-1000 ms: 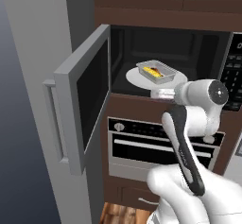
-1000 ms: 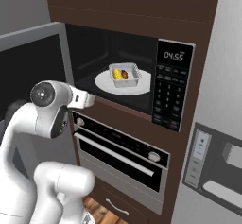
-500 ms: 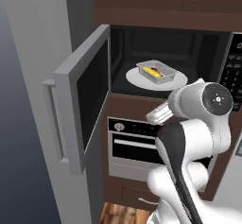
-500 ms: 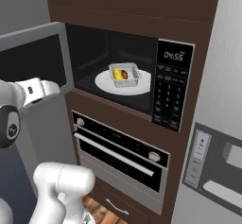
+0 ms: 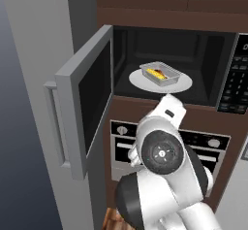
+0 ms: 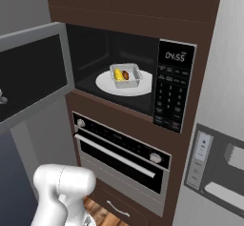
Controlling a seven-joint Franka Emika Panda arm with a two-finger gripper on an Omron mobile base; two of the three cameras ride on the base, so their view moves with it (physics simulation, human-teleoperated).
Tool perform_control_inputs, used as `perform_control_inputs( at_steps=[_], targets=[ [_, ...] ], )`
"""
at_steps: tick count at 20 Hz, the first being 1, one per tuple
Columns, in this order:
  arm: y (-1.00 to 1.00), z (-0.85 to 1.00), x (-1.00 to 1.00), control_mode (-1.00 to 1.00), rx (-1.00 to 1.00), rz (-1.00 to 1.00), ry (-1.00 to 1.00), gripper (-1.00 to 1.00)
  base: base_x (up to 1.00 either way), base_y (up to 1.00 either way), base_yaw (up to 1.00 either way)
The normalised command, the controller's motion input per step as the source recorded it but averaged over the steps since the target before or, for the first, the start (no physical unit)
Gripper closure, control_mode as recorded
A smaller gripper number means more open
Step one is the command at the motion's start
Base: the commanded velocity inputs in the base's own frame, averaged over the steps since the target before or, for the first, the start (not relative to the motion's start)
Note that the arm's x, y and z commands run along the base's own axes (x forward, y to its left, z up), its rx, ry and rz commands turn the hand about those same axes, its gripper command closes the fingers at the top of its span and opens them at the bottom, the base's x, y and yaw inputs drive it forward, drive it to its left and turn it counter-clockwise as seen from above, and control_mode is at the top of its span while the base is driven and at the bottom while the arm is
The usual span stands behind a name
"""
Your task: Place the tupperware containing the chicken drumstick and corn meal in the microwave. Close the microwave door and press the start button to reheat the meal.
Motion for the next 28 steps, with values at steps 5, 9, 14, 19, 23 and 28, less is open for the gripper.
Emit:
perform_control_inputs(
  at_steps=[5, 9, 14, 19, 23, 28],
  targets=[
    [1.0, 0.12, -0.52, -1.0, -0.43, 0.0, -0.01, -1.0, 0.0, 0.0, 0.0],
    [0.93, 0.07, -0.08, -1.0, -0.36, 0.0, 0.0, -1.0, 0.0, 0.0, 0.0],
    [0.91, 0.0, 0.0, -1.0, -0.31, 0.0, -0.01, -1.0, 0.0, 0.0, 0.0],
    [0.79, -0.01, 0.06, -1.0, -0.26, -0.02, 0.0, -1.0, 0.0, 0.0, 0.0],
    [0.72, -0.03, 0.25, -1.0, -0.2, -0.06, 0.0, -1.0, 0.0, 0.0, 0.0],
    [0.53, -0.12, 0.59, -1.0, -0.15, -0.11, 0.0, -1.0, 0.0, 0.0, 0.0]
  ],
)
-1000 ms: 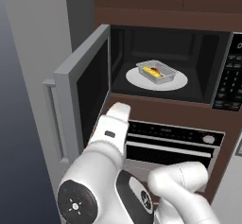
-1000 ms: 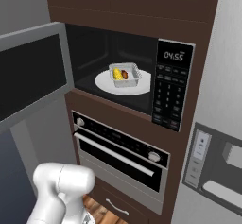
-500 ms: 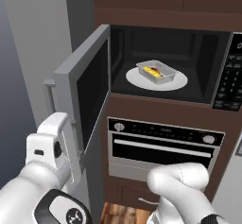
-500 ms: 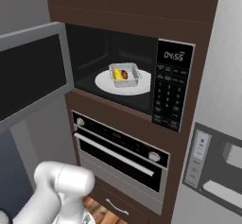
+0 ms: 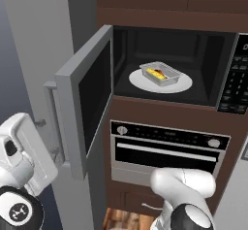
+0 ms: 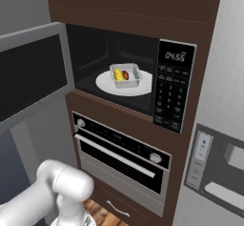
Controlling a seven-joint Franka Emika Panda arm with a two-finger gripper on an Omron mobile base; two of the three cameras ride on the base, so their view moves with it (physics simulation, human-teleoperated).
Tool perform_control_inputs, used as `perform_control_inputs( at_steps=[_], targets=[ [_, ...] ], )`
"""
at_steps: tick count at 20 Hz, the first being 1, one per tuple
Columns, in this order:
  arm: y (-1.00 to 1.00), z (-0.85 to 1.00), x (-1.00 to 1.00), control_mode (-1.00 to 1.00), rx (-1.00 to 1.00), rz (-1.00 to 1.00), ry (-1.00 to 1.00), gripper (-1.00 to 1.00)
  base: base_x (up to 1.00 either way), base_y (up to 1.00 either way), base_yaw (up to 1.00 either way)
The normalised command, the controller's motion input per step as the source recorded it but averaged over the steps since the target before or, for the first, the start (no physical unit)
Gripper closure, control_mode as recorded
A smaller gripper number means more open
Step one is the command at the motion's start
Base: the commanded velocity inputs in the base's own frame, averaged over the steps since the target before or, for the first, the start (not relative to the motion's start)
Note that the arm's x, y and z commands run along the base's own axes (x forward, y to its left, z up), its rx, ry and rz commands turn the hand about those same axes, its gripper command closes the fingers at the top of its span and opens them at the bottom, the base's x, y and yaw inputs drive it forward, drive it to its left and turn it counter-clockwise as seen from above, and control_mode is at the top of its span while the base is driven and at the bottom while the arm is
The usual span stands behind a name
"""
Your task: Place the tupperware containing the chicken drumstick and corn meal in the microwave. Close the microwave door and press the start button to reheat the meal.
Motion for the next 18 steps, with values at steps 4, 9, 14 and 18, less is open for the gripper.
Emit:
perform_control_inputs(
  at_steps=[4, 9, 14, 18],
  targets=[
    [0.38, -0.23, 0.78, -1.0, -0.14, -0.15, 0.0, -1.0, 0.0, 0.0, 0.0],
    [0.28, -0.12, 0.79, -1.0, -0.12, -0.19, 0.0, -1.0, 0.0, 0.0, 0.0],
    [-0.05, -0.02, 0.59, -1.0, -0.04, -0.28, 0.0, -1.0, 0.0, 0.0, 0.0],
    [-0.91, 0.0, 0.0, -1.0, 0.01, -0.29, -0.02, -1.0, 0.0, 0.0, 0.0]
  ],
)
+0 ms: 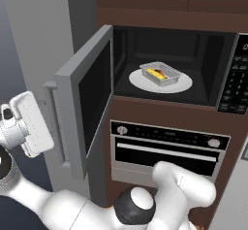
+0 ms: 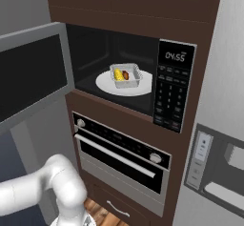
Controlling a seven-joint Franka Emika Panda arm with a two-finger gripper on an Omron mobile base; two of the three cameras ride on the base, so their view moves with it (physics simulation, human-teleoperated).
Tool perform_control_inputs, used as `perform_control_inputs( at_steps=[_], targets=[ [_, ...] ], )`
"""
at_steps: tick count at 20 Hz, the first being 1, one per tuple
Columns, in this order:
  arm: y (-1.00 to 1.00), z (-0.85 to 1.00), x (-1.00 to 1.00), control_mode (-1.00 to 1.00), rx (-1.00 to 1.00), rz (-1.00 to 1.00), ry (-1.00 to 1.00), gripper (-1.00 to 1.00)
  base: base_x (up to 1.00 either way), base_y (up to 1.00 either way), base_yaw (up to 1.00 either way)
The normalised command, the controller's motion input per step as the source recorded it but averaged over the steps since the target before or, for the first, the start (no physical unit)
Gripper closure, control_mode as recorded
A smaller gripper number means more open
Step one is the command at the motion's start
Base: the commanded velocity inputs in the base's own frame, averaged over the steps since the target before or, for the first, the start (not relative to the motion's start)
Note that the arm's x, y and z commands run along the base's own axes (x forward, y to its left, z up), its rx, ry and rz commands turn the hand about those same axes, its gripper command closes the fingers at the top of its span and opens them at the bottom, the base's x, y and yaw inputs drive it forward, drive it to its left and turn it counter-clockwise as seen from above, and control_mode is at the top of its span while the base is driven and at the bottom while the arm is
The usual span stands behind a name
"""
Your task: Place the tupperware containing the chicken drumstick and corn meal in the microwave. Close the microwave door and press the start button to reheat the meal.
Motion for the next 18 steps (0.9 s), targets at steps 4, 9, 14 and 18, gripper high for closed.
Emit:
perform_control_inputs(
  at_steps=[4, 9, 14, 18],
  targets=[
    [-1.0, -0.01, -0.14, -1.0, 0.08, -0.19, -0.11, -1.0, 0.0, 0.0, 0.0],
    [-1.0, -0.01, -0.35, -1.0, 0.13, -0.13, -0.16, -1.0, 0.0, 0.0, 0.0],
    [-1.0, -0.02, -0.28, -1.0, 0.19, -0.07, -0.18, -1.0, 0.0, 0.0, 0.0],
    [-1.0, -0.11, -0.06, -1.0, 0.26, 0.0, -0.2, -1.0, 0.0, 0.0, 0.0]
  ],
)
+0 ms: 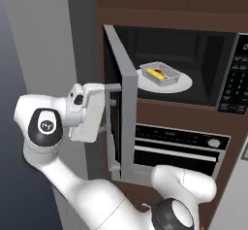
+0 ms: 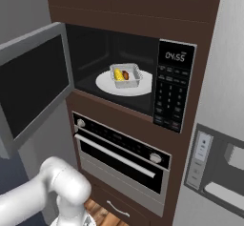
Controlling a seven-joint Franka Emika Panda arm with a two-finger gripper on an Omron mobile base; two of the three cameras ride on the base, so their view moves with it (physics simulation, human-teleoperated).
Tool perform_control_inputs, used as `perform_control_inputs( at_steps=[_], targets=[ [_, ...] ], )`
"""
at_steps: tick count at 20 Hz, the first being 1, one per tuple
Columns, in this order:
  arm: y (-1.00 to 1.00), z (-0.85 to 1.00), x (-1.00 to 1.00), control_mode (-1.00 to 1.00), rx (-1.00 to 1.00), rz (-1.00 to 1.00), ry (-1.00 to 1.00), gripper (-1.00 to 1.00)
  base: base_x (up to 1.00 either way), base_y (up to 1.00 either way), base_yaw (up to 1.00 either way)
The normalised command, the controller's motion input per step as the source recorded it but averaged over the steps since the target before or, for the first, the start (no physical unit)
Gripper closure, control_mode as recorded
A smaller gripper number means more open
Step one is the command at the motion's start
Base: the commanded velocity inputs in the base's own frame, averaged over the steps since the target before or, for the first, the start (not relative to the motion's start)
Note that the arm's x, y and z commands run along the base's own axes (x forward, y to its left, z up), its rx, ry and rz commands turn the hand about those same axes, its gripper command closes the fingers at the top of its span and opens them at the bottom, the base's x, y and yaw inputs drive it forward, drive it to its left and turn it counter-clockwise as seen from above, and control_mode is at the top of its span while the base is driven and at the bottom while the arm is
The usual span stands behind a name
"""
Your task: Place the tupperware containing the chicken drumstick and corn meal in the microwave. Close the microwave door and press the start button to reheat the meal.
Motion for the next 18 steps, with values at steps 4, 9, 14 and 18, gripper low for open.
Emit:
perform_control_inputs(
  at_steps=[4, 9, 14, 18],
  targets=[
    [-1.0, -0.17, 0.05, -1.0, 0.33, 0.04, -0.17, -1.0, 0.0, 0.0, 0.0],
    [-1.0, -0.12, 0.36, -1.0, 0.31, 0.25, -0.18, -1.0, 0.0, 0.0, 0.0],
    [-1.0, -0.21, 0.61, -1.0, 0.25, 0.38, -0.18, -1.0, 0.0, 0.0, 0.0],
    [-0.85, -0.24, 0.86, -1.0, 0.15, 0.34, -0.15, -1.0, 0.0, 0.0, 0.0]
  ],
)
